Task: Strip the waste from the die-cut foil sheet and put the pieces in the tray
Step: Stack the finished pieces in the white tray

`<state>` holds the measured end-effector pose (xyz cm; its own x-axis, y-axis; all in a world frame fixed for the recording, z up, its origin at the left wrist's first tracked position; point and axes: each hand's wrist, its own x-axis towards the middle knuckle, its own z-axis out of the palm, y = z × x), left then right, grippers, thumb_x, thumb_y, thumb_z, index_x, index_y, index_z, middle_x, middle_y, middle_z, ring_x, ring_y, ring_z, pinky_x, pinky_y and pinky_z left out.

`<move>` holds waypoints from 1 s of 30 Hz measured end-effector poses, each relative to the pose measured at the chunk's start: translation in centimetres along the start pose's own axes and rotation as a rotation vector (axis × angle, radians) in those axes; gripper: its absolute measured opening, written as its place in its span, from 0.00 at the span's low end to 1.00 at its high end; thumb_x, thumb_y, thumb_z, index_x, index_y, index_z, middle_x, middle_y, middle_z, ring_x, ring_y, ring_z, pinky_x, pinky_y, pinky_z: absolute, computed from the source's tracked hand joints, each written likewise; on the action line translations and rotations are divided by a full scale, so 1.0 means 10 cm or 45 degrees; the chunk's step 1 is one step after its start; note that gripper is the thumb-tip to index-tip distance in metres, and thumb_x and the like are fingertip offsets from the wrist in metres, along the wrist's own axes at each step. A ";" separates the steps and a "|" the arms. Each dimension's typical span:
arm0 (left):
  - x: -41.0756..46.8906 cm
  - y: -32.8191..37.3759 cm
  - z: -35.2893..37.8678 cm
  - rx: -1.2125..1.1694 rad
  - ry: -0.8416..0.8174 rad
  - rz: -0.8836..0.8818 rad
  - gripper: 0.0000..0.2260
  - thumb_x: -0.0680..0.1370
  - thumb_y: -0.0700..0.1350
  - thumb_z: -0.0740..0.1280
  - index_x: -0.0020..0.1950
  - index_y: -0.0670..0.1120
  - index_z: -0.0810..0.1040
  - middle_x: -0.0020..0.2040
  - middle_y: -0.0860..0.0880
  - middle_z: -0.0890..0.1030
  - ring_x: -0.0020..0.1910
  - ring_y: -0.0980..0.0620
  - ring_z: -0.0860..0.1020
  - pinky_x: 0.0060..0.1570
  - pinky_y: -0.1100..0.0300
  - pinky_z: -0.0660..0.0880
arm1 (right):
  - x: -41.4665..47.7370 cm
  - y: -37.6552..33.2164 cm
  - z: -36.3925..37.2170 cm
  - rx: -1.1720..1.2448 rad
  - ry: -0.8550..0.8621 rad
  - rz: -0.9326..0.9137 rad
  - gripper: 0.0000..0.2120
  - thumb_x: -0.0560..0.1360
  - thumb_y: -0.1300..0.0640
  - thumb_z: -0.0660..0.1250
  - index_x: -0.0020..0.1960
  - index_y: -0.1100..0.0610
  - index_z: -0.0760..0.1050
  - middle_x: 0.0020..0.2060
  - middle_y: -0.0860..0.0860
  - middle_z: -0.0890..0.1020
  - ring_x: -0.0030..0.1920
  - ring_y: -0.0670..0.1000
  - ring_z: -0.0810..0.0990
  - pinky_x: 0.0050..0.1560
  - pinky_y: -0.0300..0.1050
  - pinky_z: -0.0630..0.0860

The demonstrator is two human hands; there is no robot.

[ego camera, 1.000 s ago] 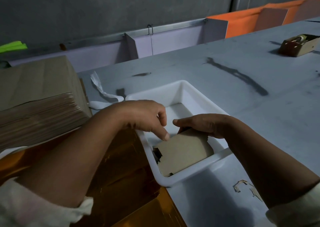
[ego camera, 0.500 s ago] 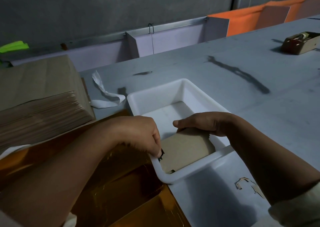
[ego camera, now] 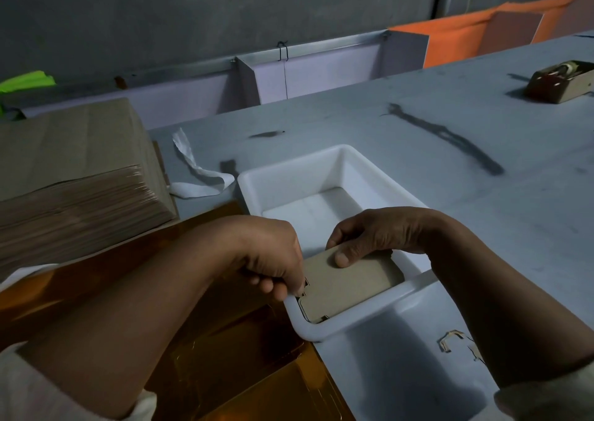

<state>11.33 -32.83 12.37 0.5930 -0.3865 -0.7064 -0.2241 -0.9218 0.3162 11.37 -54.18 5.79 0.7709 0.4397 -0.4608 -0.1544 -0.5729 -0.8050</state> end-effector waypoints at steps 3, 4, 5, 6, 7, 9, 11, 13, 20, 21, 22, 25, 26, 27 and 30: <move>0.00 0.02 0.01 0.000 0.031 -0.010 0.10 0.76 0.40 0.69 0.54 0.37 0.83 0.26 0.52 0.78 0.20 0.59 0.70 0.22 0.68 0.66 | 0.01 0.01 -0.01 0.002 -0.004 0.000 0.25 0.64 0.45 0.77 0.57 0.53 0.80 0.52 0.53 0.86 0.53 0.56 0.84 0.58 0.52 0.80; 0.00 0.03 0.02 0.005 0.040 -0.013 0.10 0.75 0.39 0.69 0.54 0.37 0.83 0.26 0.52 0.78 0.20 0.59 0.70 0.23 0.68 0.65 | 0.01 0.01 -0.01 0.002 -0.001 0.000 0.25 0.63 0.45 0.77 0.57 0.53 0.80 0.52 0.52 0.86 0.53 0.55 0.84 0.58 0.52 0.80; 0.00 0.04 0.02 0.009 0.045 -0.016 0.10 0.75 0.39 0.69 0.54 0.37 0.83 0.26 0.52 0.78 0.20 0.59 0.70 0.22 0.68 0.65 | 0.01 0.01 0.00 0.002 0.000 0.000 0.25 0.63 0.44 0.77 0.57 0.52 0.80 0.51 0.52 0.86 0.52 0.55 0.84 0.58 0.52 0.80; 0.00 0.05 0.02 0.013 0.049 -0.018 0.10 0.75 0.39 0.70 0.53 0.36 0.83 0.26 0.52 0.78 0.20 0.59 0.70 0.22 0.68 0.65 | 0.01 0.01 0.00 0.001 0.000 -0.001 0.25 0.63 0.44 0.77 0.56 0.52 0.80 0.51 0.52 0.86 0.52 0.55 0.84 0.59 0.52 0.80; 0.00 0.05 0.03 0.016 0.052 -0.019 0.10 0.75 0.39 0.70 0.53 0.36 0.83 0.27 0.51 0.78 0.20 0.59 0.70 0.22 0.68 0.65 | 0.01 0.01 0.00 0.001 -0.001 0.000 0.25 0.62 0.43 0.78 0.56 0.52 0.81 0.51 0.52 0.86 0.52 0.55 0.84 0.59 0.53 0.80; 0.01 0.06 0.04 0.025 0.061 -0.020 0.09 0.75 0.39 0.70 0.52 0.36 0.83 0.27 0.51 0.78 0.21 0.59 0.70 0.22 0.69 0.65 | 0.01 0.02 0.00 0.004 0.004 0.003 0.26 0.61 0.43 0.78 0.56 0.52 0.81 0.51 0.52 0.86 0.52 0.54 0.85 0.59 0.53 0.80; 0.02 0.08 0.05 0.049 0.067 -0.019 0.08 0.75 0.39 0.70 0.51 0.36 0.83 0.27 0.51 0.78 0.21 0.59 0.70 0.22 0.69 0.66 | 0.01 0.02 0.00 0.007 0.005 0.006 0.26 0.61 0.43 0.78 0.56 0.52 0.81 0.51 0.52 0.86 0.52 0.54 0.85 0.58 0.51 0.80; 0.02 0.09 0.07 0.068 0.072 -0.014 0.08 0.74 0.39 0.70 0.50 0.36 0.83 0.27 0.51 0.78 0.21 0.59 0.70 0.23 0.69 0.66 | 0.02 0.02 -0.01 0.015 0.003 0.008 0.24 0.63 0.45 0.77 0.56 0.52 0.80 0.51 0.52 0.86 0.51 0.53 0.85 0.54 0.47 0.81; 0.01 0.12 0.05 0.117 0.042 -0.023 0.09 0.76 0.39 0.69 0.53 0.36 0.82 0.27 0.52 0.78 0.21 0.59 0.70 0.22 0.69 0.66 | 0.01 0.03 -0.01 0.062 -0.012 0.006 0.24 0.62 0.46 0.77 0.55 0.52 0.80 0.49 0.51 0.86 0.48 0.51 0.85 0.46 0.41 0.80; 0.01 0.13 0.04 0.125 0.036 -0.028 0.10 0.76 0.39 0.69 0.53 0.36 0.82 0.27 0.52 0.78 0.21 0.59 0.70 0.22 0.69 0.66 | 0.01 0.04 -0.01 0.061 -0.015 0.006 0.24 0.62 0.45 0.77 0.55 0.52 0.80 0.49 0.51 0.86 0.48 0.51 0.85 0.46 0.40 0.80; 0.01 0.13 0.04 0.125 0.030 -0.037 0.10 0.76 0.39 0.69 0.54 0.36 0.82 0.28 0.51 0.78 0.21 0.59 0.70 0.22 0.69 0.65 | 0.01 0.04 -0.01 0.061 -0.017 0.005 0.23 0.63 0.46 0.77 0.55 0.53 0.80 0.49 0.51 0.86 0.48 0.50 0.85 0.46 0.40 0.80; 0.02 0.14 0.01 0.112 0.019 -0.074 0.11 0.74 0.40 0.70 0.53 0.37 0.83 0.31 0.49 0.78 0.23 0.58 0.69 0.24 0.67 0.64 | 0.01 0.04 -0.01 0.076 -0.017 0.006 0.24 0.63 0.46 0.77 0.56 0.53 0.80 0.48 0.51 0.86 0.47 0.50 0.85 0.45 0.39 0.80; 0.02 0.14 0.00 0.116 0.015 -0.083 0.11 0.74 0.40 0.70 0.53 0.38 0.83 0.31 0.49 0.78 0.23 0.57 0.69 0.24 0.67 0.64 | 0.01 0.04 -0.01 0.076 -0.017 0.007 0.23 0.63 0.46 0.76 0.56 0.53 0.80 0.49 0.51 0.86 0.48 0.50 0.85 0.45 0.39 0.80; 0.03 0.14 -0.01 0.120 0.009 -0.092 0.11 0.73 0.41 0.71 0.53 0.38 0.83 0.31 0.50 0.78 0.23 0.58 0.68 0.23 0.68 0.63 | 0.01 0.04 -0.02 0.076 -0.018 0.008 0.23 0.63 0.47 0.76 0.55 0.53 0.80 0.49 0.51 0.86 0.48 0.50 0.85 0.46 0.40 0.80; 0.04 0.14 -0.01 0.128 -0.004 -0.107 0.11 0.73 0.42 0.72 0.52 0.38 0.84 0.30 0.50 0.77 0.23 0.58 0.68 0.23 0.69 0.62 | 0.02 0.05 -0.02 0.091 -0.018 0.010 0.21 0.63 0.47 0.77 0.54 0.52 0.81 0.49 0.51 0.86 0.48 0.50 0.85 0.45 0.39 0.80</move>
<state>11.37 -34.25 12.61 0.6108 -0.3074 -0.7297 -0.2502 -0.9493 0.1905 11.56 -54.51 5.36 0.7607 0.4457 -0.4719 -0.2045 -0.5254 -0.8259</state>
